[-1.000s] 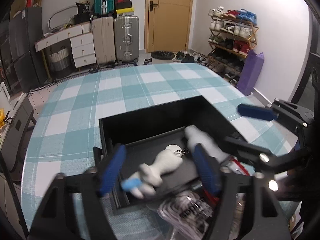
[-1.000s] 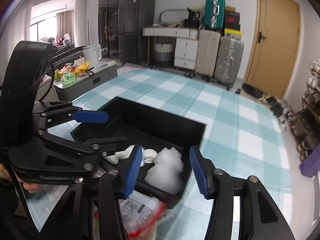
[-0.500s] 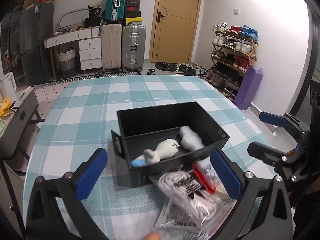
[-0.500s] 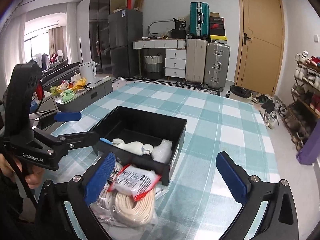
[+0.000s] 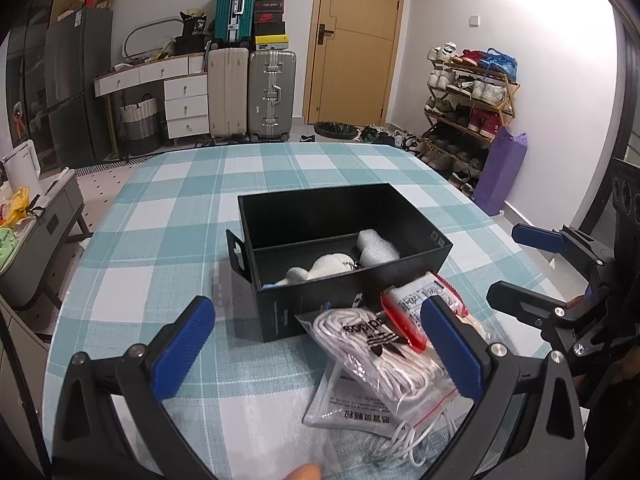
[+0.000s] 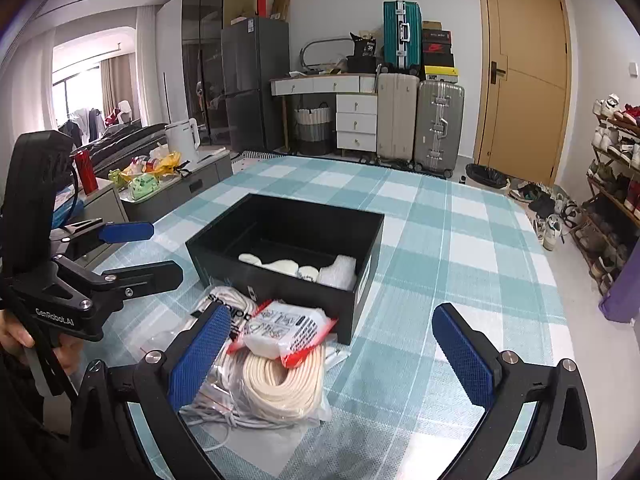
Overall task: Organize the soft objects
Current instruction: 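Withdraw both grippers from the box back over the remaining items, then grasp the red-and-white packet with the right gripper while the left gripper grasps the cable bag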
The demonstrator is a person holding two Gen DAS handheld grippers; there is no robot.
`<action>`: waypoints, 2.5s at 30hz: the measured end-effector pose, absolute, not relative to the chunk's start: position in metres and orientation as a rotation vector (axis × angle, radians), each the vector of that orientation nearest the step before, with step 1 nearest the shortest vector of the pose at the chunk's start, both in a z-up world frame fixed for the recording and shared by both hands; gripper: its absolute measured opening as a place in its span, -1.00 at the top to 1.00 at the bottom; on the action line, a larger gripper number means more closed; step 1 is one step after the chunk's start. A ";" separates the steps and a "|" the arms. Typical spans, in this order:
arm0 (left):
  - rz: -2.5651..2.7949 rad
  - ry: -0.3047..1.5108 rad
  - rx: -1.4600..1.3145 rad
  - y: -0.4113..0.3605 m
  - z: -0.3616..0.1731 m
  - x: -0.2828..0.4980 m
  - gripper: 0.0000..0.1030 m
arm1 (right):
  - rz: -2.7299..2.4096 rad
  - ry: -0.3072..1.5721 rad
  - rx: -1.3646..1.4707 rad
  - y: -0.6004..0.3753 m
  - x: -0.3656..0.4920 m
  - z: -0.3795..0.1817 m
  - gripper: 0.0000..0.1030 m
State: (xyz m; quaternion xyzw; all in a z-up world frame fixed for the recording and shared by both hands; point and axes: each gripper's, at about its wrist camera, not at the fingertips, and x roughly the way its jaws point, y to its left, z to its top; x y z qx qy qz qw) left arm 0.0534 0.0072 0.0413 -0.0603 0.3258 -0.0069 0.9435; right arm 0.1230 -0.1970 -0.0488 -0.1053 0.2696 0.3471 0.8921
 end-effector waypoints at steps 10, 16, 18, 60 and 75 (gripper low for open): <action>-0.041 0.689 -0.126 -0.002 0.030 0.053 -1.00 | 0.720 0.573 -0.219 -0.196 0.125 -0.055 -0.99; -0.045 0.694 -0.137 -0.003 0.024 0.050 -1.00 | 0.704 0.568 -0.220 -0.196 0.125 -0.056 -0.99; -0.037 0.695 -0.136 -0.002 0.023 0.049 -1.00 | 0.709 0.572 -0.225 -0.195 0.124 -0.057 -0.99; 0.039 0.705 -0.160 0.028 0.011 0.047 -1.00 | 0.756 0.723 -0.327 -0.137 0.142 -0.095 -0.32; -0.023 0.744 -0.178 0.007 0.009 0.055 -1.00 | 0.787 0.641 -0.250 -0.175 0.124 -0.075 -0.08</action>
